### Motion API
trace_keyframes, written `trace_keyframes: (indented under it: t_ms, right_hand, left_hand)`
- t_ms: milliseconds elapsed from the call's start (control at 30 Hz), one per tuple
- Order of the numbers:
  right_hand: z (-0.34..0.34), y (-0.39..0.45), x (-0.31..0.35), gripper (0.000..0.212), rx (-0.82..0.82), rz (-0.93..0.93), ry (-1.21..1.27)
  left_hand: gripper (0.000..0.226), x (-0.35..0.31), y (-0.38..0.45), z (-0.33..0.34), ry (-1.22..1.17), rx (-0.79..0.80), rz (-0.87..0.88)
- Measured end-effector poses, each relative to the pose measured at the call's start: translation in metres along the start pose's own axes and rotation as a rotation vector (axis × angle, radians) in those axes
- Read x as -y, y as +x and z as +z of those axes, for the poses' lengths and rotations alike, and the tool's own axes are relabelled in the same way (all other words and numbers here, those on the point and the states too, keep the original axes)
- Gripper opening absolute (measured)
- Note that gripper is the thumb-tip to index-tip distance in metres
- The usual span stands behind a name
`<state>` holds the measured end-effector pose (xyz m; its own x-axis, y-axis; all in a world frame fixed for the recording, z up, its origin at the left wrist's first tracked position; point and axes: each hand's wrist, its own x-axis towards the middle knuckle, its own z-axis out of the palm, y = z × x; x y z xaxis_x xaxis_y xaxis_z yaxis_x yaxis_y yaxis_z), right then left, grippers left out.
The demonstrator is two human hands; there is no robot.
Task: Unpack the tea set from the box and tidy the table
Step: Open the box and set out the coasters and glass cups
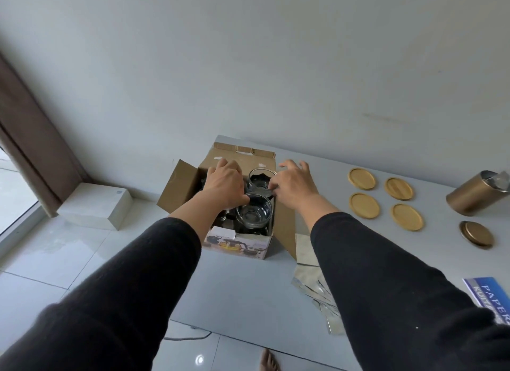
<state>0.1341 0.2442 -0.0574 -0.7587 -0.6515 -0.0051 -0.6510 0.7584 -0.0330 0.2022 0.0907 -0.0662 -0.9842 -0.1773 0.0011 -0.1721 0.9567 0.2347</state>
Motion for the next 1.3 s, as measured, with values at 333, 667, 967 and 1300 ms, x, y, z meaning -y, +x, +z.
trace_keyframes:
  t_ms: [333, 667, 967, 1300]
  right_hand:
    - [-0.05, -0.019, -0.033, 0.023, -0.123, 0.106, -0.049]
    - [-0.044, -0.046, -0.152, 0.022, -0.11, 0.316, -0.082]
    - [0.002, -0.054, -0.314, 0.023, -0.026, 0.39, -0.158]
    - [0.059, -0.046, -0.424, 0.021, 0.011, 0.4, -0.131]
  left_hand:
    - [0.028, -0.019, 0.022, -0.041, 0.046, -0.089, 0.023]
    - [0.034, -0.111, 0.097, -0.02, 0.122, -0.064, 0.086]
    - [0.031, -0.234, 0.212, 0.053, 0.153, 0.022, 0.105]
    - [0.034, -0.303, 0.298, 0.137, 0.173, 0.037, 0.112]
